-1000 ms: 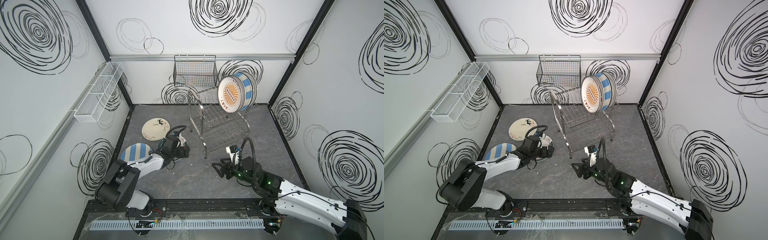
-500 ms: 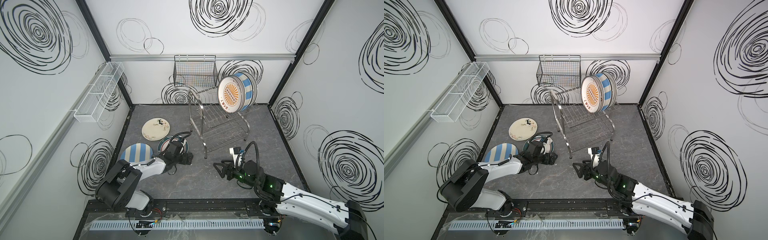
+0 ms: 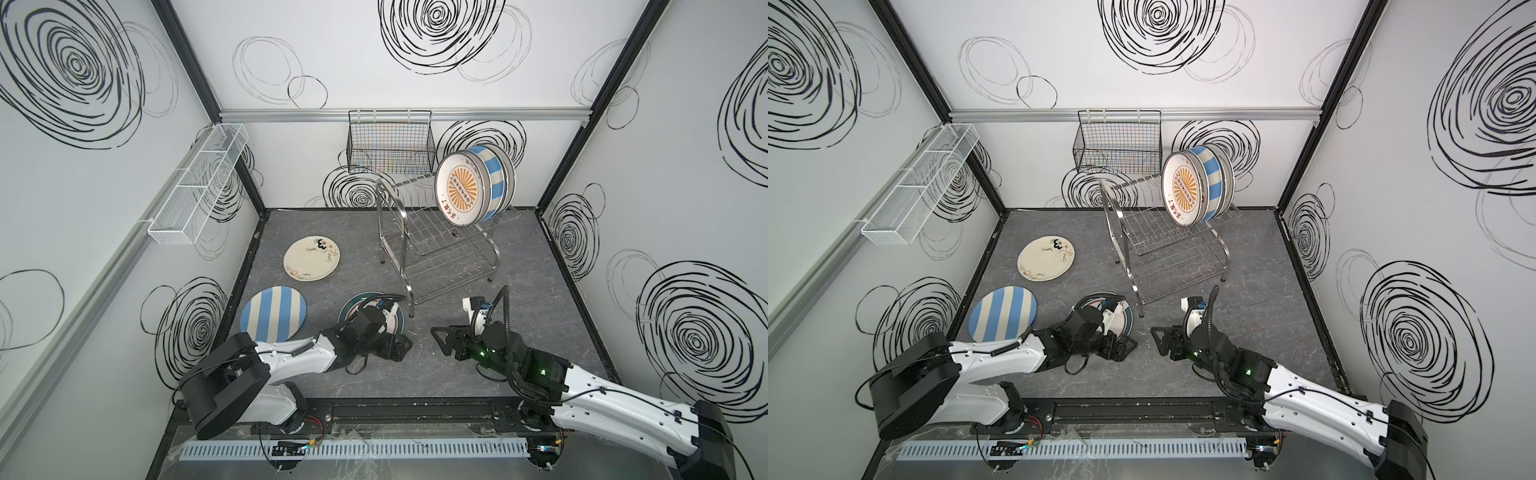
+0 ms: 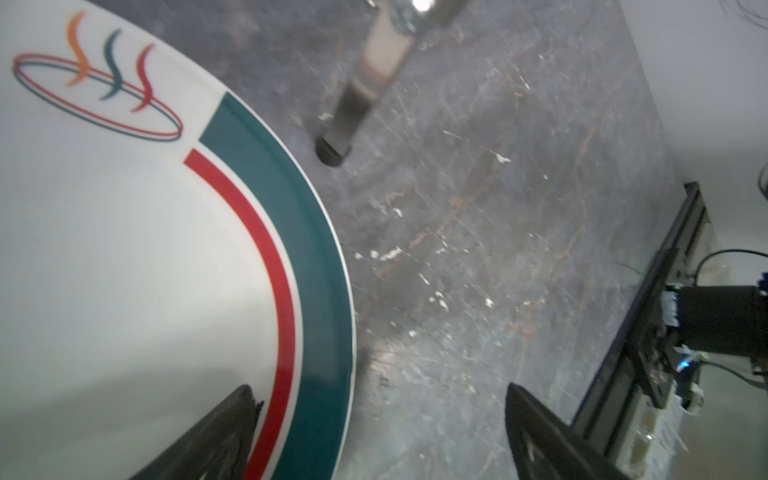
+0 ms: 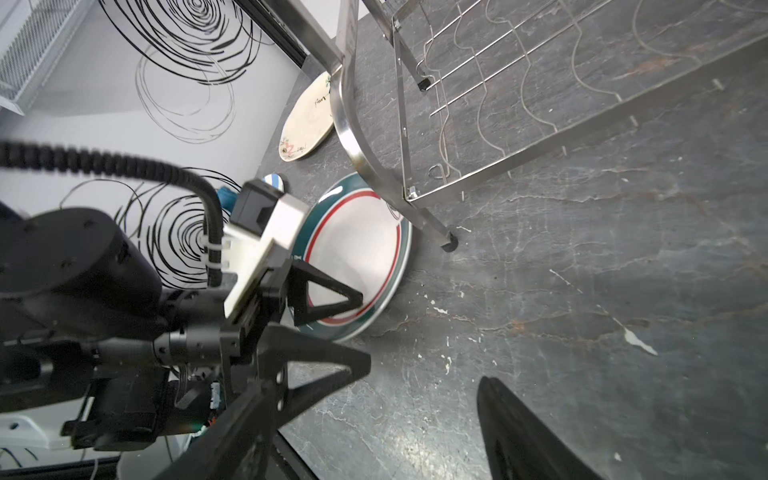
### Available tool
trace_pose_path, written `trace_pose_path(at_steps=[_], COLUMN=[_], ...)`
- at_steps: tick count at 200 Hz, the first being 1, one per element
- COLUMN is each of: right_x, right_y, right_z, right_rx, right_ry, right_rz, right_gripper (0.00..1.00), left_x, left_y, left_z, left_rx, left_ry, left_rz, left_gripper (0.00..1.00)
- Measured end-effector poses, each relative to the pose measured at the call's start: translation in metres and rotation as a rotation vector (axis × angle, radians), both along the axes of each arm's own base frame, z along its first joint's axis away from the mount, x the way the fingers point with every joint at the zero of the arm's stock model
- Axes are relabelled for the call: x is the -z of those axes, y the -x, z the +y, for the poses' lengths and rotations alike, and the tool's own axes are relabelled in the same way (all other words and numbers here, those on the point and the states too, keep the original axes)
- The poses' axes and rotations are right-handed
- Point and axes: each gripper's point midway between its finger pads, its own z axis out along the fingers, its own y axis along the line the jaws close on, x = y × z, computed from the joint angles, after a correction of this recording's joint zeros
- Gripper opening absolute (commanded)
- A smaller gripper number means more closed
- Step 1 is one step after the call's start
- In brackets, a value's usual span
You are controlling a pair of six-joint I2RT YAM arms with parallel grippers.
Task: Load the plates into the dish rack
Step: 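Move both grippers to the green-and-red-rimmed plate's rim on the table, then pinch the green-rimmed plate's rim with the right gripper while the left gripper presses it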
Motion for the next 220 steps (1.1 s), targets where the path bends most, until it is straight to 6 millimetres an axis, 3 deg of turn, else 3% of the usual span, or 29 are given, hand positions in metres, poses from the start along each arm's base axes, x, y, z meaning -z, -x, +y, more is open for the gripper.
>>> trace_pose_path(at_steps=[32, 66, 101, 136, 170, 196, 220], right_x=[0.03, 0.058, 0.073, 0.086, 0.091, 0.105, 0.106], right_y=[0.009, 0.011, 0.003, 0.015, 0.021, 0.015, 0.008], right_z=[0.0, 0.003, 0.005, 0.033, 0.063, 0.07, 0.078], right_rx=[-0.017, -0.047, -0.058, -0.157, -0.198, -0.146, -0.095], right_ry=[-0.011, 0.018, -0.032, 0.018, 0.01, 0.023, 0.006], right_rz=[0.072, 0.152, 0.223, 0.313, 0.335, 0.351, 0.339], right_gripper=[0.81, 0.8, 0.75, 0.76, 0.77, 0.76, 0.76], left_x=[-0.017, -0.05, -0.078, -0.087, -0.081, -0.059, -0.038], left_y=[0.014, -0.015, -0.055, -0.075, -0.08, -0.082, -0.077], left_z=[-0.006, 0.005, 0.048, 0.095, 0.128, 0.154, 0.17], left_rx=[-0.012, -0.122, -0.287, -0.425, -0.502, -0.566, -0.604], left_ry=[0.022, 0.006, 0.002, -0.025, -0.041, -0.043, -0.036], left_rz=[0.012, -0.036, -0.095, -0.134, -0.152, -0.111, -0.062], left_gripper=[0.96, 0.96, 0.96, 0.96, 0.96, 0.96, 0.96])
